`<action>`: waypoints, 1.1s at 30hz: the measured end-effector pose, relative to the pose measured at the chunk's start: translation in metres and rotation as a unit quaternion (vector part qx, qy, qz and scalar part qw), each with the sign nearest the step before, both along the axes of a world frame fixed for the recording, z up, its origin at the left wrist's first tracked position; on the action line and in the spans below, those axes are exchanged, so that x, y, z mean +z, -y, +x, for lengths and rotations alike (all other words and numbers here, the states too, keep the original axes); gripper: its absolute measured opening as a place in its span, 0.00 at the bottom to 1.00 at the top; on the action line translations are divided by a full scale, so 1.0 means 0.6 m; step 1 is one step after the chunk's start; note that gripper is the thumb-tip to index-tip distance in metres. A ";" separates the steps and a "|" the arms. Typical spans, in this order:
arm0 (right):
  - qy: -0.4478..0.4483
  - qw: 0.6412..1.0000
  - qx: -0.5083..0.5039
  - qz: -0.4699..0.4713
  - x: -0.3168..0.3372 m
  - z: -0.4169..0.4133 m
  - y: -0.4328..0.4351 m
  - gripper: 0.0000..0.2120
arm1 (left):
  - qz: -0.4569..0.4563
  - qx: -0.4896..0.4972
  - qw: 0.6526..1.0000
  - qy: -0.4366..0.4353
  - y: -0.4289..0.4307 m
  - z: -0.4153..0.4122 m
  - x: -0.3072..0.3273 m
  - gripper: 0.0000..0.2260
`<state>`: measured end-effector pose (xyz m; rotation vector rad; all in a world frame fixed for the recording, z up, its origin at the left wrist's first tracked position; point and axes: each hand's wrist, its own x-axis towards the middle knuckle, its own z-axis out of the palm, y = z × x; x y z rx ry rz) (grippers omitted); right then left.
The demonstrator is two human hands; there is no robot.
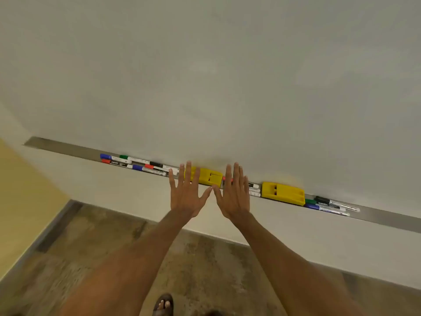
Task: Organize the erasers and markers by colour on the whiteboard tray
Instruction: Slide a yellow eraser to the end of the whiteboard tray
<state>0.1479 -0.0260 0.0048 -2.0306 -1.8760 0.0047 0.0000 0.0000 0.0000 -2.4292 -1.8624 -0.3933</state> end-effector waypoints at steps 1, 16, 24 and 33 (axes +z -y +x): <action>-0.019 1.000 0.005 -0.012 0.000 0.001 -0.001 0.35 | -0.016 0.012 1.000 0.000 -0.001 0.000 0.004 0.35; -0.170 0.979 -0.020 -0.114 -0.042 -0.027 -0.050 0.32 | -0.251 0.096 0.941 0.206 -0.067 -0.024 -0.022 0.37; -0.226 0.961 -0.109 -0.118 -0.051 -0.049 -0.088 0.26 | -0.288 0.083 0.924 0.239 -0.106 -0.035 -0.035 0.32; -0.244 0.949 -0.155 -0.126 -0.050 -0.070 -0.115 0.22 | -0.277 0.062 0.930 0.233 -0.139 -0.043 -0.053 0.19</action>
